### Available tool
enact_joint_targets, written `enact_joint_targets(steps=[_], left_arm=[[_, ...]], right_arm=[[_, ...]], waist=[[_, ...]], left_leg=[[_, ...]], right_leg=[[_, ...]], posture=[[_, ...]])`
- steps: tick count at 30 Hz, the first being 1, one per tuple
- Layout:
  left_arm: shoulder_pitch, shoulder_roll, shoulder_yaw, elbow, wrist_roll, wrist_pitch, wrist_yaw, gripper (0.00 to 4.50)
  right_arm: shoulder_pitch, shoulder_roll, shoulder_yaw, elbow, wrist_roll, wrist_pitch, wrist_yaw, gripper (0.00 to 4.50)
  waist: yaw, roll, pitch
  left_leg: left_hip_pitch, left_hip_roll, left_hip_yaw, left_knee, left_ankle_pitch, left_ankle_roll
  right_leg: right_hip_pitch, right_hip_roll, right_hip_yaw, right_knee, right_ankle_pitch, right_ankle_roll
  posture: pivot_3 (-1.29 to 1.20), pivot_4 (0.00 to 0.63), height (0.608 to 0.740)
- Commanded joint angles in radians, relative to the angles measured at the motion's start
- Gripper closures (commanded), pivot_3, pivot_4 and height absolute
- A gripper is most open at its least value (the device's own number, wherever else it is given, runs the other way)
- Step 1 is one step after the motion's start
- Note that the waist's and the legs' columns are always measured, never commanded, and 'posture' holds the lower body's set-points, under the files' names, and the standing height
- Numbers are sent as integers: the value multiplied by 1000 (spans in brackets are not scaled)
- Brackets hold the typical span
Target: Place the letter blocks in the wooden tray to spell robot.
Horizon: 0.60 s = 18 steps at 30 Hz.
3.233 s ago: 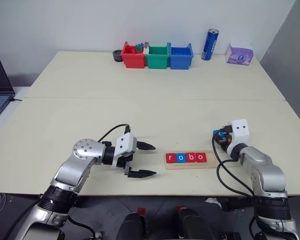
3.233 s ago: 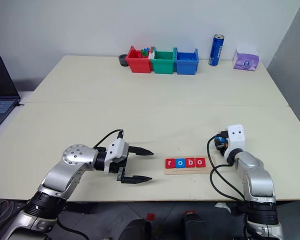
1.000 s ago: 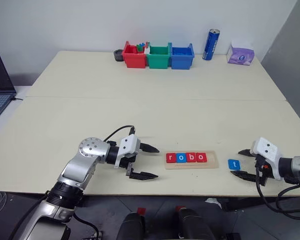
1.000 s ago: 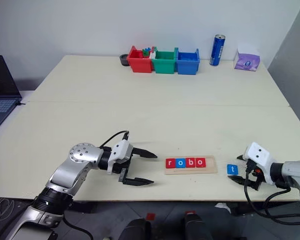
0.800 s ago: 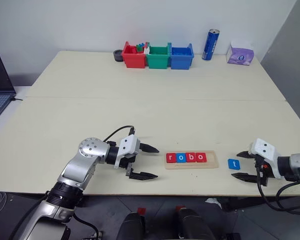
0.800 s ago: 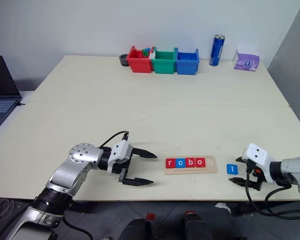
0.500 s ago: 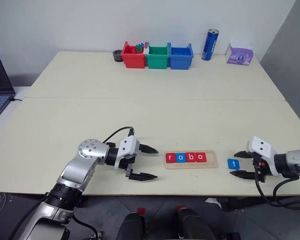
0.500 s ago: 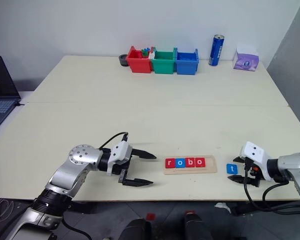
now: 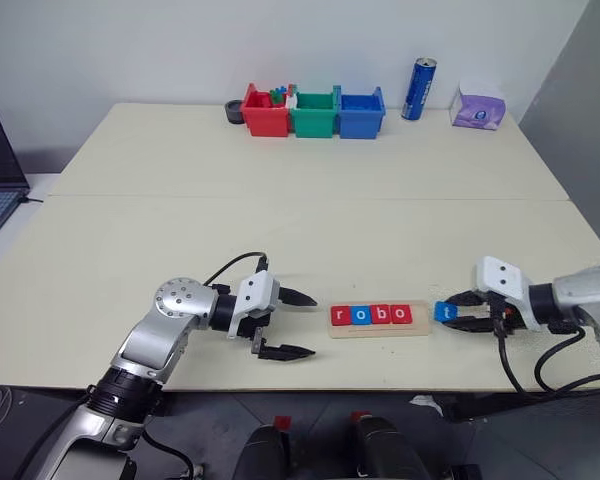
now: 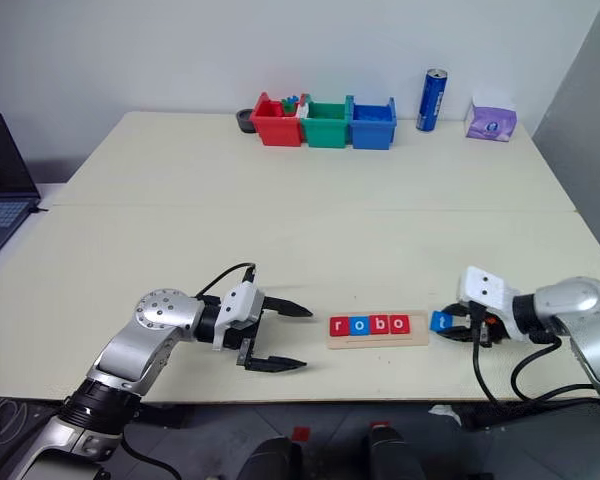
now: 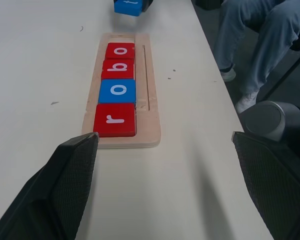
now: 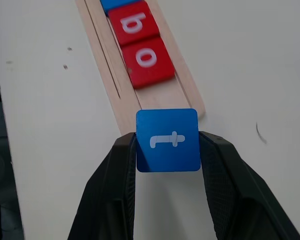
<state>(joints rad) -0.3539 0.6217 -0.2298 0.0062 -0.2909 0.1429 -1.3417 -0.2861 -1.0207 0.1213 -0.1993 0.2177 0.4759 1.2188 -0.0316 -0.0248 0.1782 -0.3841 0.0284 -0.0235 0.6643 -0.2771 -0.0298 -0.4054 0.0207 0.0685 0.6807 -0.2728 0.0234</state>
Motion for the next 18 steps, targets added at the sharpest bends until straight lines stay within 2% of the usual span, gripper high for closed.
enact_joint_targets(steps=[1,10,18], left_arm=[[3,4,15,-35,-11,-3,9,0],[11,7,18,-35,-10,-11,21,0],[28,7,21,-28,-7,-31,27,0]], right_arm=[[-58,7,59,-16,-44,13,5,3043],[-175,41,178,51,-126,-10,39,3043],[-192,32,176,70,-131,-24,85,3043]], waist=[[0,0,0],[1,0,0],[1,0,0]], left_leg=[[0,0,0,0,0,0],[0,0,0,0,0,0],[-1,0,0,0,0,0]], right_leg=[[0,-1,0,0,0,0],[0,-3,0,0,1,-1],[0,-3,-1,0,2,-4]], posture=[[0,150,740],[0,150,740],[0,150,740]])
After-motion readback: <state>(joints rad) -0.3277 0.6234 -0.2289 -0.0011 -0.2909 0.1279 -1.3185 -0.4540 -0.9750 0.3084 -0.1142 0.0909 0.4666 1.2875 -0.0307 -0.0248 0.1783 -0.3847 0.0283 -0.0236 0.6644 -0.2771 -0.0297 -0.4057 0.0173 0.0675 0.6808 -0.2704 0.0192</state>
